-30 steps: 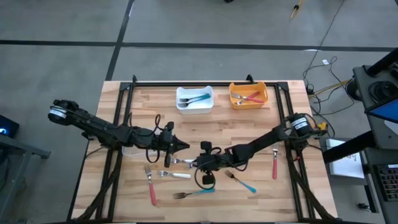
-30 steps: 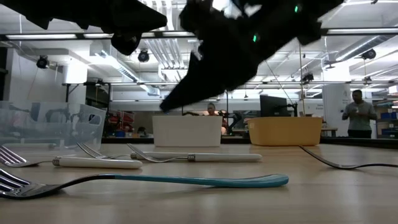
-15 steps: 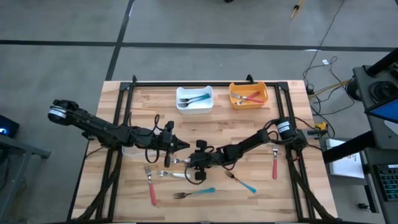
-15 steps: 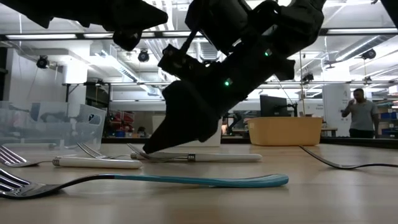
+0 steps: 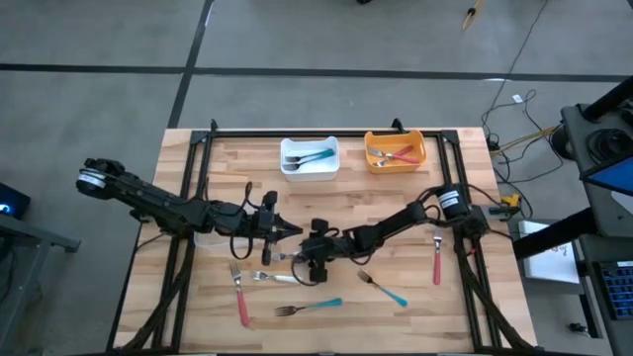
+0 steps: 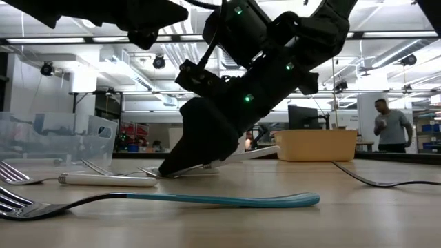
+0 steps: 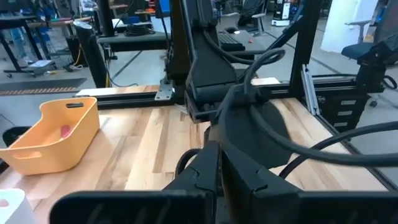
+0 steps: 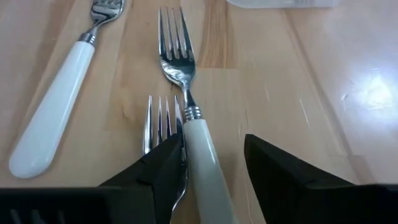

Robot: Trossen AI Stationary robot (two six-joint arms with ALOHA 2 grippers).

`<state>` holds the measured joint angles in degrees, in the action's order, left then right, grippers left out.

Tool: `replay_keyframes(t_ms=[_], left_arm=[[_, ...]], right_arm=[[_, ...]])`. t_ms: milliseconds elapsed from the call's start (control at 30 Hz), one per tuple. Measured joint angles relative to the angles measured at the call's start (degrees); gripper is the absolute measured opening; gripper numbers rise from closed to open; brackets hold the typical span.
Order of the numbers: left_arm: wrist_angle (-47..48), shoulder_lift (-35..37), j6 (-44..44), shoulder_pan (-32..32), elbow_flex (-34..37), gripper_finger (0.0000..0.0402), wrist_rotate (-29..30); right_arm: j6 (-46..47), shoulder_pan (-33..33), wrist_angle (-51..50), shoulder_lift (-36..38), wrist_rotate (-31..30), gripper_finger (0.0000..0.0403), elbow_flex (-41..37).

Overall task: Sort silverware by color (type)
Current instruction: Put the top white fork into the transparent bin

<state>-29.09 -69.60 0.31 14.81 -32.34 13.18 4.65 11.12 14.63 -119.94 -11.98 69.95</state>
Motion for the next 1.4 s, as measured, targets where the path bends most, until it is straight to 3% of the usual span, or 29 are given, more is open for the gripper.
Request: replay_keyframes(t_ms=[267, 600, 1067, 1400], left_arm=[[-0.5, 0.0, 2.1, 0.0, 0.0, 0.0, 5.5], [-0.5, 0.0, 5.4, -0.1, 0.0, 0.0, 5.9], [-0.8, 0.0, 7.4, -0.1, 0.1, 0.0, 6.0], [-1.1, 0.0, 8.0, -0.1, -0.9, 0.0, 6.0]], right_arm=[[3.3, -3.2, -0.4, -0.2, 5.3, 0.0123, 0.0], [1.6, -5.2, -0.9, 0.3, 10.6, 0.0058, 0.2], [-4.8, -5.5, -10.0, 6.2, 7.8, 0.0058, -0.1], [-5.3, -7.1, -11.7, 5.6, 6.9, 0.0057, -0.2]])
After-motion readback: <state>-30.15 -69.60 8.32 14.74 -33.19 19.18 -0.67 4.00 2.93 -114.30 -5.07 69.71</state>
